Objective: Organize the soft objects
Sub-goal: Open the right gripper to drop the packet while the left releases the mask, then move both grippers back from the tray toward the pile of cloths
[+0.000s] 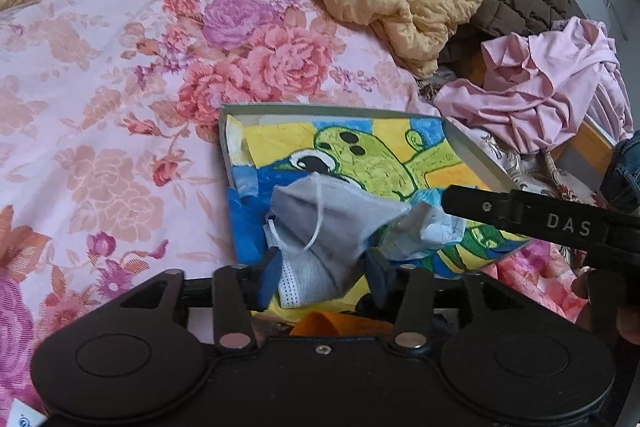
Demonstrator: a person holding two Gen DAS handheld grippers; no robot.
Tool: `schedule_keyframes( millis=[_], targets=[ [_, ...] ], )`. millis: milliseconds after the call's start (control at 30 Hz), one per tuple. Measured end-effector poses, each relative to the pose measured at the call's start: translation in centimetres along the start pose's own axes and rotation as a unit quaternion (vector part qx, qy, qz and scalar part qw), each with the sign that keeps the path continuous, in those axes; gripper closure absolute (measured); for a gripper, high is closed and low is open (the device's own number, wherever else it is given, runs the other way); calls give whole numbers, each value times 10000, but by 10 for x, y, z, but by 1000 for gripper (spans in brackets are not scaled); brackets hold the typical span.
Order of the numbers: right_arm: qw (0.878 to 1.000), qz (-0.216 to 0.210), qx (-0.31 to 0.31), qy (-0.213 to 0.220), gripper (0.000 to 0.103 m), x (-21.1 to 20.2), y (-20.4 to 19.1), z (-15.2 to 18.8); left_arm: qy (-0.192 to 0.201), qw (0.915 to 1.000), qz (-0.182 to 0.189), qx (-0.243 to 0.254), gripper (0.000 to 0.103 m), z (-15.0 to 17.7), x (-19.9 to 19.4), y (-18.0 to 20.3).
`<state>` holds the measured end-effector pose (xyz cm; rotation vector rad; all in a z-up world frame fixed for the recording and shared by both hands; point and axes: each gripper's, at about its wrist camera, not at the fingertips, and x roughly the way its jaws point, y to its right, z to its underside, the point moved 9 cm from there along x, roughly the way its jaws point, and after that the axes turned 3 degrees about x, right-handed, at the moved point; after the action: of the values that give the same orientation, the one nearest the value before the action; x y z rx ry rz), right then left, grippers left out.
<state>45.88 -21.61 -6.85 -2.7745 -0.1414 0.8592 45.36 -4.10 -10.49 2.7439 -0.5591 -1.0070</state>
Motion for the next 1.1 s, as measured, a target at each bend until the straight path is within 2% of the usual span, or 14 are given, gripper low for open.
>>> schedule_keyframes(
  millis=[233, 400, 467, 833, 1100],
  targets=[
    [9998, 58, 57, 187, 14, -16, 8, -9, 260, 9995, -130, -153, 28, -10, -20, -6],
    [9993, 164, 7, 343, 5, -31, 13, -13, 622, 9973, -254, -306, 5, -19, -41, -9],
    [9989, 216, -96, 410, 3, -39, 13, -13, 748, 9963, -299, -307, 2, -21, -49, -7],
    [9933, 441, -567, 900, 0, -93, 9, -12, 1120, 9912, -681, -190, 1, -13, -99, 2],
    [9910, 431, -557, 1134, 0, -137, 17, -3, 1454, 9856, -865, -55, 1, -9, -145, 19]
  ],
)
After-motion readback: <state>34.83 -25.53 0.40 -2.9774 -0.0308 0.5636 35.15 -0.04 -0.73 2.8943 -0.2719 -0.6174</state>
